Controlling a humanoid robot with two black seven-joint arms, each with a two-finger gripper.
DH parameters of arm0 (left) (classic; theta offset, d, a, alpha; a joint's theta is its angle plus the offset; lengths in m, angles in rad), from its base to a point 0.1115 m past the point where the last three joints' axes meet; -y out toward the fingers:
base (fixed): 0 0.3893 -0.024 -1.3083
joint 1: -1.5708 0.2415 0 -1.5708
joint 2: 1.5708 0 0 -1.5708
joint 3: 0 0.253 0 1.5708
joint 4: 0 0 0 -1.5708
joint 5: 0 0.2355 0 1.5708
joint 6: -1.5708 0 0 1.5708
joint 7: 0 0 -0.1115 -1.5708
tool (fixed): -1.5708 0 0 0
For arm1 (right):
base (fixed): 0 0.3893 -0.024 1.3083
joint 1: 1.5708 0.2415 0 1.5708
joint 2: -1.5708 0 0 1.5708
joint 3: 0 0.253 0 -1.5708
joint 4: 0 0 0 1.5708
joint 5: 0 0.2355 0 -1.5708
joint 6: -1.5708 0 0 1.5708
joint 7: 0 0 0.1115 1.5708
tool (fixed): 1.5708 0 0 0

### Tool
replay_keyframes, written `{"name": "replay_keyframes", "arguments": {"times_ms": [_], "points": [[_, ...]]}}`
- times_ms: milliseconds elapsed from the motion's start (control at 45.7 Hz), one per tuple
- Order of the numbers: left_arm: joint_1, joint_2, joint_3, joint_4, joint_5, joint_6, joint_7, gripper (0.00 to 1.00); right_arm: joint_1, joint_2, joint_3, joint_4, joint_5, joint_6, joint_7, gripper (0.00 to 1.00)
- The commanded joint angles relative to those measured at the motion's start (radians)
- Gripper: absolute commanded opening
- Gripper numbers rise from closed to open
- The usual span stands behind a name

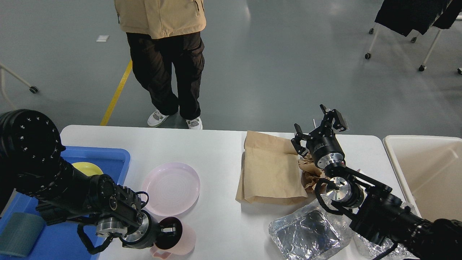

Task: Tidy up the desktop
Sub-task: 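Close the left gripper on the pink mug, then lift the pink mug with the left gripper and carry it onto the blue tray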

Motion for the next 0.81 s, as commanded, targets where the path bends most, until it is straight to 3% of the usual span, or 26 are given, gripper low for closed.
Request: {"name": "replay_keyframes", "arguments": {"times_ms": [0,307,394,482,613,788], "points": [[-0.002,0.005,0.0,-0.002,0.0,-0.004,0.002,0.0,0.0,0.0,0.0,-0.001,0.0,0.0,0.0,1.0],[-0.018,0.013,0.008,-0.006,0.001,-0.01,0.006,0.0,0.0,0.0,0.0,0.0,0.0,0.0,0.0,1.0],[-0.039,0.019,0.011,-0.017,0.003,-0.049,0.008,0.0,0.0,0.0,0.0,0.0,0.0,0.0,-0.001,1.0],[-0.074,0.059,0.014,-0.031,0.008,-0.145,0.008,0.0,0.0,0.0,0.0,0.0,0.0,0.0,-0.001,1.0],[-0.177,0.133,0.034,-0.04,0.034,-0.384,0.01,0.0,0.0,0.0,0.0,0.0,0.0,0.0,0.0,1.0],[-0.346,0.211,0.092,-0.04,0.106,-0.621,0.01,0.0,0.0,0.0,0.0,-0.001,0.0,0.0,0.0,1.0]]}}
